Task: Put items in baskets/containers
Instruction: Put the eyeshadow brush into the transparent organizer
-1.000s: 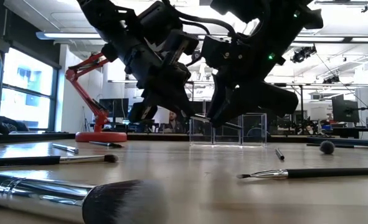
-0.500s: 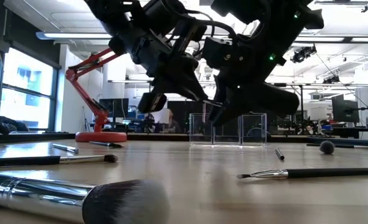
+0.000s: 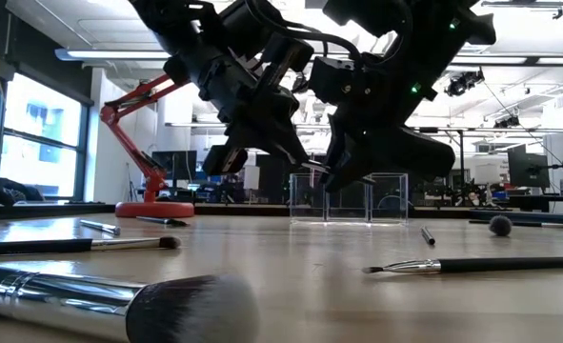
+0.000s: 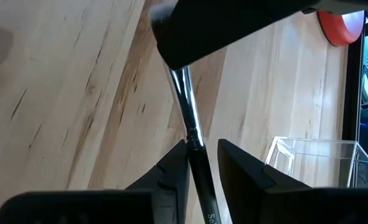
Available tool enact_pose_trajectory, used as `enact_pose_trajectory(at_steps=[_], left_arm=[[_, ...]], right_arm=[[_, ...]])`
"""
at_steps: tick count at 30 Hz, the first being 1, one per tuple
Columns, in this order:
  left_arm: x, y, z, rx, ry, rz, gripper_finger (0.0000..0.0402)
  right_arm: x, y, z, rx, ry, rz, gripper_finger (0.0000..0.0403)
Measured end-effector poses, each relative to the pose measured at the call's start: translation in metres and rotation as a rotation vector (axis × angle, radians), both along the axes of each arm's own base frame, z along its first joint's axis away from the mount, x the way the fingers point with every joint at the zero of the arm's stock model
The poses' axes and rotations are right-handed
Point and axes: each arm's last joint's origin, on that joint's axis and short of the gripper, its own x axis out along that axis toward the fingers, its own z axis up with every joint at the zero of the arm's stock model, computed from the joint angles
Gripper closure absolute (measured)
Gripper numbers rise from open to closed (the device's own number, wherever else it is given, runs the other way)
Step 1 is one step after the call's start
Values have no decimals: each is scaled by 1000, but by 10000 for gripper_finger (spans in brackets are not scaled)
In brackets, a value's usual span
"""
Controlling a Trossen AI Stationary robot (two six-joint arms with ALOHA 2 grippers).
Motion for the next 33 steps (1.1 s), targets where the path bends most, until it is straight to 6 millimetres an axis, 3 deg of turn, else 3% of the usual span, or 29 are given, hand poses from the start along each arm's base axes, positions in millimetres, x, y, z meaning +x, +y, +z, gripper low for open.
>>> enact_pose_trajectory(at_steps=[7, 15, 27, 33], left_arm=[[0, 0, 0, -2, -4, 2, 401], [1, 0, 1, 3, -11, 3, 398], [1, 1, 1, 74, -31, -9, 315], [-5, 18, 15, 140, -79, -32, 303]], right_arm=[[-2, 1, -2, 32, 18, 2, 383], [-3, 1, -2, 76, 13, -28, 374], [-3, 1, -3, 134, -2, -79, 375], [-10, 0, -6, 182, 26, -186, 384]])
